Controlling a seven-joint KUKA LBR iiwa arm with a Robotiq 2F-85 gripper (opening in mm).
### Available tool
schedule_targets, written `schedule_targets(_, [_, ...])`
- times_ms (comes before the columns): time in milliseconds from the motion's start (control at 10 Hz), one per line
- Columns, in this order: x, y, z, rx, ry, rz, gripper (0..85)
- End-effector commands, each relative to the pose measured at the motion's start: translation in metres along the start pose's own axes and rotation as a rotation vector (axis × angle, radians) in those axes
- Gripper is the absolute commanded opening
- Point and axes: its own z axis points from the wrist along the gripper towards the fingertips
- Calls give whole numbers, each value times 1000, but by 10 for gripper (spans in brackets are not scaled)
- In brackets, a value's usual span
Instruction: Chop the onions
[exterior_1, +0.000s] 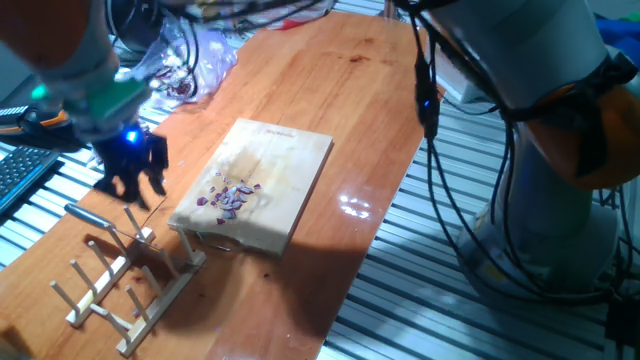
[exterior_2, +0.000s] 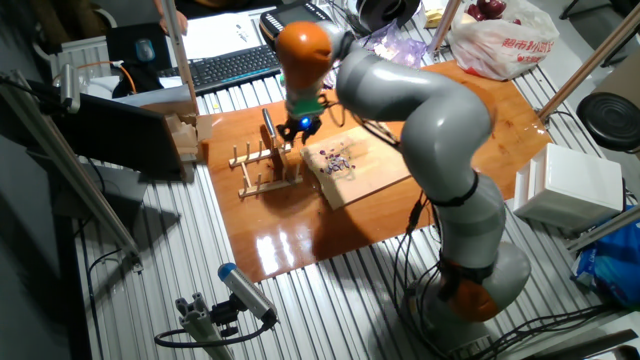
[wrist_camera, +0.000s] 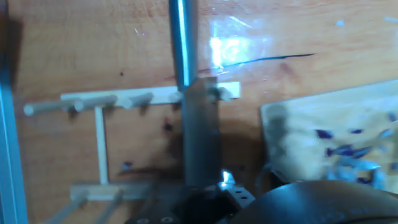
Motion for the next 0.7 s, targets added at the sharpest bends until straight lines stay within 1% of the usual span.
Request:
schedule_targets(0, [5, -15, -65, 6, -8, -53, 0])
schedule_targets(100, [7, -25, -72, 26, -22, -72, 0])
schedule_targets(200, [11, -34, -76, 35, -40, -80, 0])
schedule_targets(300, [13, -42, -78, 35, -65, -88, 0])
schedule_targets(400, [10, -44, -77, 29, -77, -91, 0])
schedule_targets(500, [7, -43, -75, 26, -87, -95, 0])
schedule_targets(600, [4, -42, -73, 36, -93, -100, 0])
